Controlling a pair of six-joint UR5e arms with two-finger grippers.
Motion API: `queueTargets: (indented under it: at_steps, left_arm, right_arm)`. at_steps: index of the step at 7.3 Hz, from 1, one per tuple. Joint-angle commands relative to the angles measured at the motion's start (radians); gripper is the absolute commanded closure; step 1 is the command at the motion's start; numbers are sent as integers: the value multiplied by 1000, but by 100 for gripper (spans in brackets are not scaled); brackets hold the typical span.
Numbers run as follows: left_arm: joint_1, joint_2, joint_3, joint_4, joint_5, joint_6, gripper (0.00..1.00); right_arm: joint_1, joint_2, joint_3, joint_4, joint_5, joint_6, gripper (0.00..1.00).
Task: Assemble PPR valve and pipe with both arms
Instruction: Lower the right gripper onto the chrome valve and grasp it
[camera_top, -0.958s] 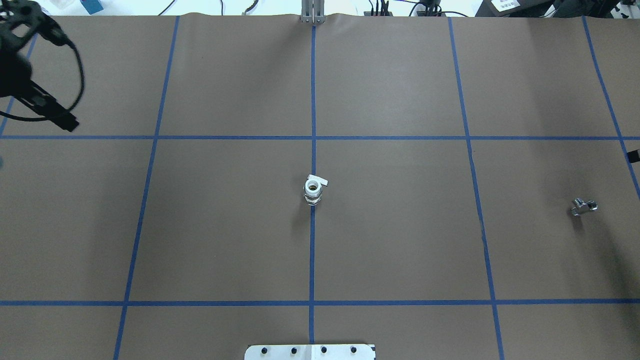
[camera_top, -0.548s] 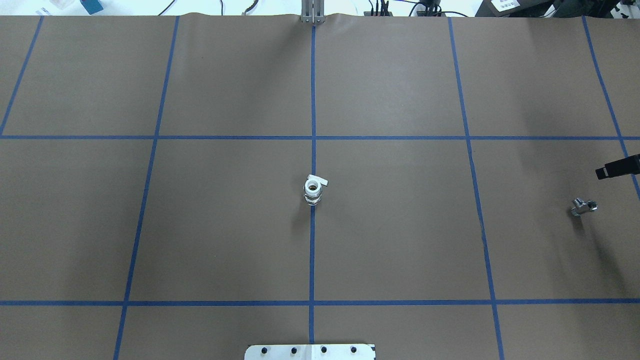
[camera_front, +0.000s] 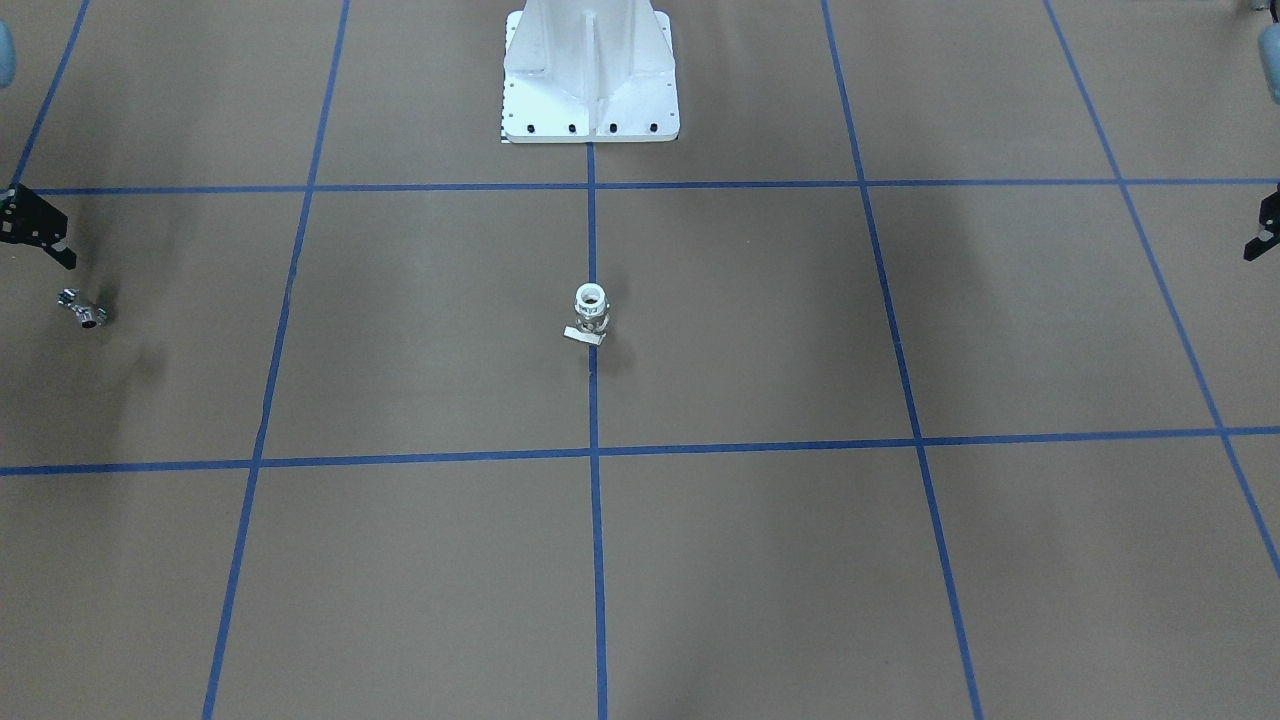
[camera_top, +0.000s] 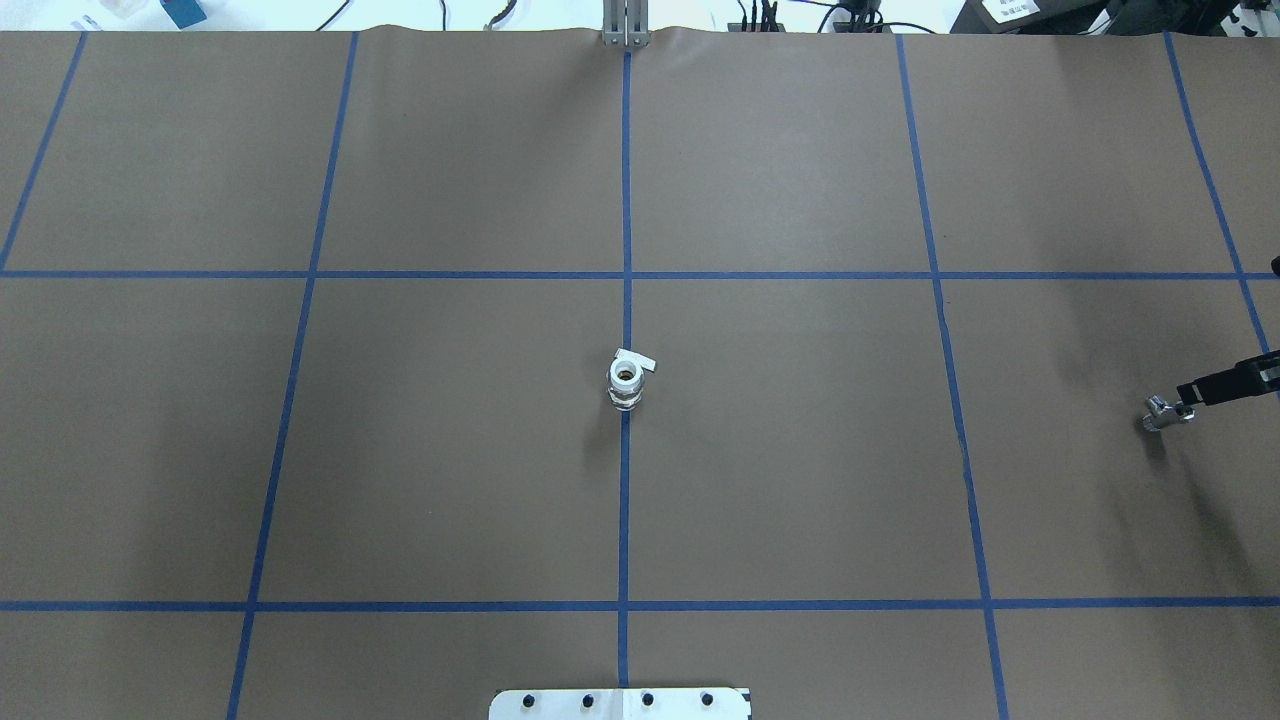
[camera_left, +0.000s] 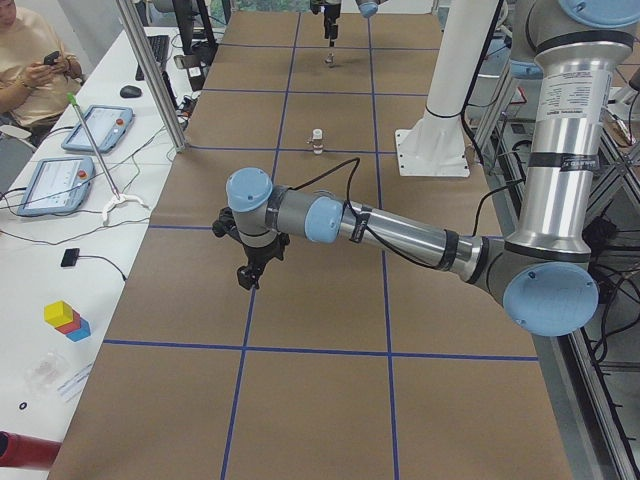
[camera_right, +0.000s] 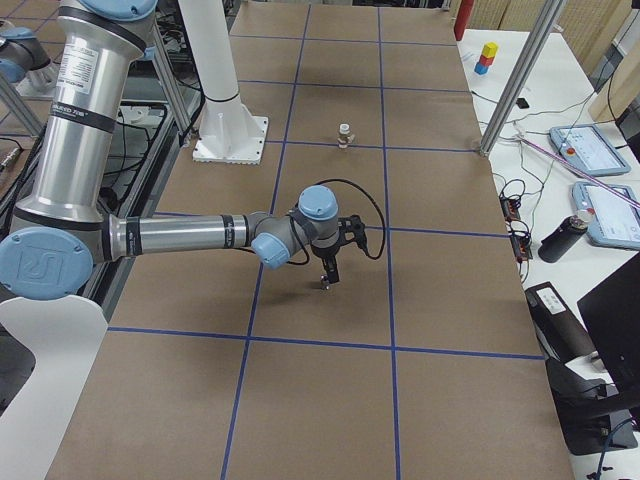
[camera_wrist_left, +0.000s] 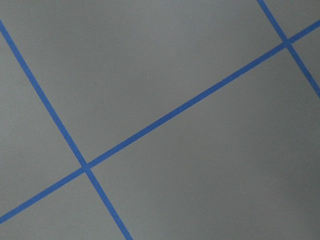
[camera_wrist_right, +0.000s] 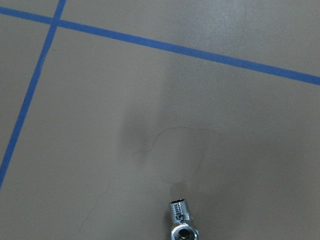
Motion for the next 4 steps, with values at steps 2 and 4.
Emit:
queueTargets:
  at_steps: [2, 4]
  left_arm:
    - [-1, -1, 1, -2, -5, -7, 0]
    - [-1, -1, 1, -2, -5, -9, 0]
  right_arm:
    - [-56, 62, -86, 5, -31, -15, 1]
    - [-93, 69, -112, 5, -70, -15, 8]
